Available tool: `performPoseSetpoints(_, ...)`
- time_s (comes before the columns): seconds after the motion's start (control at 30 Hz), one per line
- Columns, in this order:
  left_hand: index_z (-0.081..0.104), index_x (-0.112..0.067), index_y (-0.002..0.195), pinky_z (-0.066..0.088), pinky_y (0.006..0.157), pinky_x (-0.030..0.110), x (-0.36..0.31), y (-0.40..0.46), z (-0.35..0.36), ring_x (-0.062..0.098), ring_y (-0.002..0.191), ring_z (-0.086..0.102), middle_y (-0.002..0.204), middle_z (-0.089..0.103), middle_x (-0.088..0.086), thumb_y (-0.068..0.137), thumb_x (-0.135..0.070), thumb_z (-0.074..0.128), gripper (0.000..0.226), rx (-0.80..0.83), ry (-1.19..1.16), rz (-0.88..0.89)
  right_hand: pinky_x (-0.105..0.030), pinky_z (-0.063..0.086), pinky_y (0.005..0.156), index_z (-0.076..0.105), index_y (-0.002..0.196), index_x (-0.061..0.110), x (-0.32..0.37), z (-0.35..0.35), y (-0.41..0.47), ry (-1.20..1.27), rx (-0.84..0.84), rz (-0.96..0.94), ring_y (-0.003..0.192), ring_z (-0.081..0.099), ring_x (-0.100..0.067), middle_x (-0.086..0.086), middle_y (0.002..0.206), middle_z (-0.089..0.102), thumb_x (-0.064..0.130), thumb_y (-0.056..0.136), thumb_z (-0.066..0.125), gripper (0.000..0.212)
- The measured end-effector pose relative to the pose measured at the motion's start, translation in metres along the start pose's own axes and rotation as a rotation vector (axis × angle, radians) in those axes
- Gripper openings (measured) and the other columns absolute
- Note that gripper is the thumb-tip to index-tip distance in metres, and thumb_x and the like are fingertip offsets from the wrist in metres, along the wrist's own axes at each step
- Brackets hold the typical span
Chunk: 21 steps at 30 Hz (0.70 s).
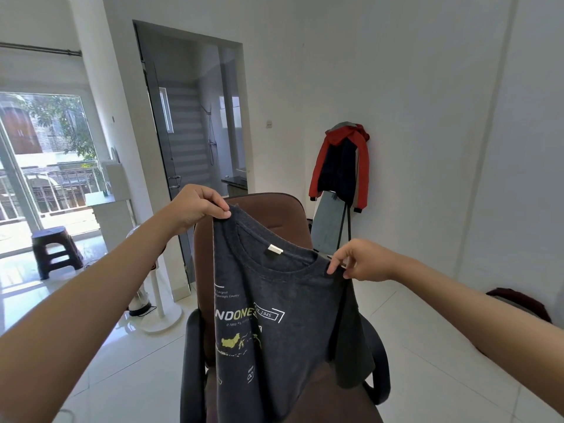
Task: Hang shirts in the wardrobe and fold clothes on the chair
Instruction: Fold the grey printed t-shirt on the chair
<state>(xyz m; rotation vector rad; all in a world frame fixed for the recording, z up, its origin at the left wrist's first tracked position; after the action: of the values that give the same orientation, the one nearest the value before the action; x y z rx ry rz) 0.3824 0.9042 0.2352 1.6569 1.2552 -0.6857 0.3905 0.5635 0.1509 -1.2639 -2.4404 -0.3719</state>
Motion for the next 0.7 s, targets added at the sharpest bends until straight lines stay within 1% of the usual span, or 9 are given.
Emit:
performPoseSetpoints(0.07,0.071,-0.019,0.05,0.047,0.073,0.027,0.0,-0.002,0.002,0.022,0.072,0.059,0.06,0.066,0.001,0.069,0.014,0.07,0.038,0.0,-0.003,0.0,-0.023,0.057,0.071,0.073,0.095,0.033,0.0,-0.006,0.0,-0.064,-0.019,0.006,0.08,0.065,-0.01,0.014,0.099,0.064,-0.004,0.085,0.062,0.039)
performPoseSetpoints(0.13,0.071,-0.018,0.051,0.048,0.076,0.029,0.0,-0.003,0.003,0.023,0.073,0.059,0.064,0.065,0.005,0.069,0.014,0.07,0.037,0.0,-0.011,0.0,-0.012,0.045,0.063,0.074,0.099,0.03,0.0,-0.013,-0.002,-0.136,-0.053,0.014,0.075,0.06,-0.002,0.014,0.096,0.063,-0.003,0.086,0.061,0.038)
performPoseSetpoints(0.2,0.071,-0.018,0.052,0.049,0.08,0.033,0.0,-0.005,0.004,0.024,0.075,0.059,0.068,0.064,0.01,0.069,0.013,0.071,0.036,0.003,-0.018,-0.003,-0.008,0.039,0.059,0.074,0.1,0.029,-0.001,-0.02,-0.004,-0.134,-0.1,0.038,0.071,0.057,0.001,0.012,0.097,0.064,-0.002,0.086,0.061,0.036)
performPoseSetpoints(0.27,0.071,-0.018,0.052,0.049,0.082,0.035,0.001,-0.006,0.005,0.025,0.075,0.059,0.068,0.065,0.01,0.07,0.013,0.071,0.035,0.007,-0.021,-0.006,-0.013,0.047,0.054,0.074,0.097,0.024,-0.004,-0.024,-0.006,-0.004,-0.143,0.088,0.068,0.061,-0.004,0.007,0.101,0.065,-0.005,0.087,0.059,0.034)
performPoseSetpoints(0.37,0.071,-0.017,0.053,0.05,0.078,0.031,0.001,-0.007,0.007,0.023,0.073,0.06,0.064,0.066,0.005,0.07,0.013,0.07,0.035,0.02,-0.033,-0.001,-0.039,0.06,0.061,0.071,0.096,0.016,-0.003,-0.029,-0.012,0.244,-0.161,0.162,0.074,0.072,-0.017,-0.001,0.101,0.065,-0.01,0.089,0.052,0.033)
performPoseSetpoints(0.43,0.071,-0.018,0.053,0.049,0.073,0.028,0.0,-0.008,0.008,0.021,0.071,0.06,0.063,0.066,0.003,0.071,0.013,0.07,0.035,0.04,-0.039,0.005,-0.034,0.06,0.058,0.07,0.096,0.014,-0.002,-0.035,-0.015,0.273,-0.167,0.162,0.08,0.072,-0.021,-0.002,0.099,0.065,-0.011,0.089,0.05,0.032)
performPoseSetpoints(0.5,0.071,-0.018,0.054,0.049,0.071,0.026,0.001,-0.009,0.009,0.019,0.07,0.06,0.062,0.066,0.003,0.071,0.012,0.069,0.035,0.068,-0.042,0.013,-0.026,0.057,0.055,0.07,0.095,0.013,0.0,-0.041,-0.016,0.229,-0.167,0.145,0.083,0.07,-0.024,-0.004,0.097,0.065,-0.008,0.087,0.055,0.027)
performPoseSetpoints(0.6,0.071,-0.018,0.056,0.051,0.07,0.023,0.0,-0.01,0.011,0.017,0.069,0.062,0.065,0.066,0.003,0.072,0.012,0.069,0.034,0.11,-0.046,0.032,-0.027,0.057,0.059,0.071,0.089,0.008,0.002,-0.05,-0.015,0.198,-0.193,0.105,0.077,0.066,-0.025,-0.009,0.088,0.066,0.008,0.081,0.073,0.008)
performPoseSetpoints(0.7,0.07,-0.015,0.058,0.053,0.066,0.02,-0.003,-0.011,0.013,0.016,0.067,0.062,0.066,0.065,0.004,0.072,0.014,0.068,0.033,0.142,-0.082,0.048,-0.021,0.052,0.055,0.068,0.067,0.009,0.001,-0.058,-0.012,0.255,-0.321,0.066,0.059,0.06,-0.011,-0.001,0.063,0.064,0.017,0.072,0.083,0.018)
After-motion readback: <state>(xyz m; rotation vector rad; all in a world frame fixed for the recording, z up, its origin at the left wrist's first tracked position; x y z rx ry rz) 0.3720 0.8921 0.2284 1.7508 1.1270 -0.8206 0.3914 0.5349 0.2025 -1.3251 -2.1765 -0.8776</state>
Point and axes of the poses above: each hand's wrist, its own y-axis towards the middle knuckle, its own z-axis out of the palm, x = y × z, the point moved 2 cm from there along y, towards the middle knuckle
